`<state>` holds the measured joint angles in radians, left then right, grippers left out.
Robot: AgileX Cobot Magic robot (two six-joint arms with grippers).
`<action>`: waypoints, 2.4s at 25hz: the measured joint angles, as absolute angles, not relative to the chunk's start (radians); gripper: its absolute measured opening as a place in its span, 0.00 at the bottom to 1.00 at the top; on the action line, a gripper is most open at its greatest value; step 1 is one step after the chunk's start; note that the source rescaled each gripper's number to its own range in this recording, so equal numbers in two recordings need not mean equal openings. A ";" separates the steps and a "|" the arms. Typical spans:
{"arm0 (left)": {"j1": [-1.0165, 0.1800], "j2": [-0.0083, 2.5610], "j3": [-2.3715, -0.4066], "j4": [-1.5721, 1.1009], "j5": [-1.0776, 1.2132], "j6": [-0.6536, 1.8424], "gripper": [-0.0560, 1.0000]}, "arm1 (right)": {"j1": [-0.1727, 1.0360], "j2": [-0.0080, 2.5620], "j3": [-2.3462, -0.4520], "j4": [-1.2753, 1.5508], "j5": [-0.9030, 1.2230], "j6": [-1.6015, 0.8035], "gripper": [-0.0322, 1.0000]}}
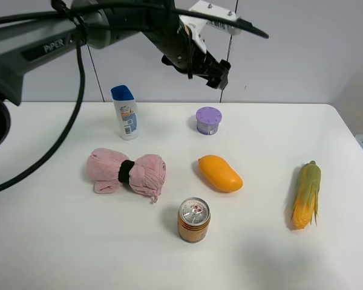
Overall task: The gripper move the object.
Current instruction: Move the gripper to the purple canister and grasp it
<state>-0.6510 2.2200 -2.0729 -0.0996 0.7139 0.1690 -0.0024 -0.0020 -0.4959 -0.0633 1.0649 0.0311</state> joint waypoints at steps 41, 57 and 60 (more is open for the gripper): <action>-0.632 2.588 -2.074 -0.161 0.247 0.251 1.00 | -0.002 -0.002 -0.496 -0.063 1.065 0.031 1.00; -0.632 2.614 -2.074 -0.160 0.168 0.254 0.95 | -0.002 -0.002 -0.496 -0.063 1.065 0.031 1.00; -0.632 2.621 -2.074 -0.160 0.166 0.254 0.46 | -0.002 -0.002 -0.496 -0.063 1.065 0.031 1.00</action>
<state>-0.6319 2.6206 -2.0737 -0.1604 0.1662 0.2544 -0.0024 -0.0020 -0.4959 -0.0633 1.0649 0.0311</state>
